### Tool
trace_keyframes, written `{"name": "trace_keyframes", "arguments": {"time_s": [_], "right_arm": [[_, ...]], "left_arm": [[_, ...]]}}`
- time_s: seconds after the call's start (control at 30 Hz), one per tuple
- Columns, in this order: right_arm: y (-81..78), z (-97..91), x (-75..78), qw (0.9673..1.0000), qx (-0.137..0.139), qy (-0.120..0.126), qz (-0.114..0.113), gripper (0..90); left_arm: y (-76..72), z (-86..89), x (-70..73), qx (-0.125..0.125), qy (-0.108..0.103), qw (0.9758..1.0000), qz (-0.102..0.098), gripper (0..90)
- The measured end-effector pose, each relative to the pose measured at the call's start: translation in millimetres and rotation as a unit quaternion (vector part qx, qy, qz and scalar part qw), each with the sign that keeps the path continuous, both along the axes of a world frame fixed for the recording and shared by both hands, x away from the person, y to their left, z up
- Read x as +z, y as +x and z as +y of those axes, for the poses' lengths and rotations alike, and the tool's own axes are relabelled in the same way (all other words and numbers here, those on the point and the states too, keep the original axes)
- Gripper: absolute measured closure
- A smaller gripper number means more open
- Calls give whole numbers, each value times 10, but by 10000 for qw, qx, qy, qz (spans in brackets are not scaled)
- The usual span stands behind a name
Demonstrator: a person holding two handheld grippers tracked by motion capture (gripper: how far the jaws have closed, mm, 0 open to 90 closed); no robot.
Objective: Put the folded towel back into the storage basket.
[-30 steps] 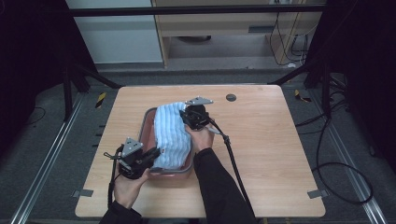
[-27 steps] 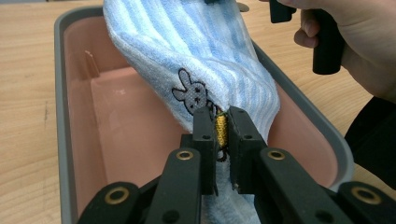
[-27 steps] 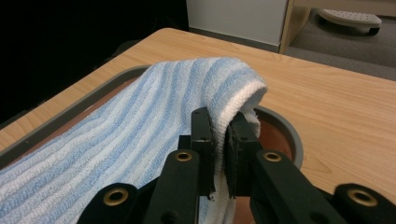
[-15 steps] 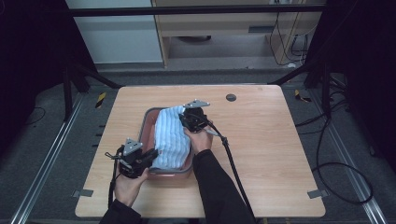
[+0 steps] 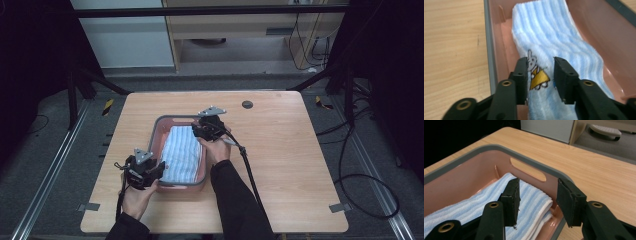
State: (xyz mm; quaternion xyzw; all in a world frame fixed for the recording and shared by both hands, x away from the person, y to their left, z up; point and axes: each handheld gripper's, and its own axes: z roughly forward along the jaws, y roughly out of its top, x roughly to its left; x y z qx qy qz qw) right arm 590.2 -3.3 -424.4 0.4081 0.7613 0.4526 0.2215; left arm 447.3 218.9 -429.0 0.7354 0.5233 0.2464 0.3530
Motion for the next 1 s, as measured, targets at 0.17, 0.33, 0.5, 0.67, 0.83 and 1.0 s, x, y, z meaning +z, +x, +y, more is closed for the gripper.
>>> {"name": "trace_keyframes", "arguments": {"time_s": [0.17,0.33,0.5,0.67,0.83,1.0], "right_arm": [[-41,-78,64,9998,-26,105,-166,498],[-98,-186,142,9994,-37,207,-266,446],[-182,-322,210,9989,-56,270,-368,442],[-289,-470,242,9986,-12,293,-446,419],[-424,-664,225,9985,118,299,-440,337],[-554,-976,114,9991,78,333,-258,270]], "left_arm": [[-41,23,136,-111,-210,9994,-263,558],[-11,82,141,-106,-249,9994,-212,567],[2,70,103,-202,-87,9996,-148,621],[-22,75,133,-345,-2,9985,-420,599],[-38,234,192,-405,-89,9958,-819,510],[-39,469,198,-377,-38,9947,-956,393]]}}
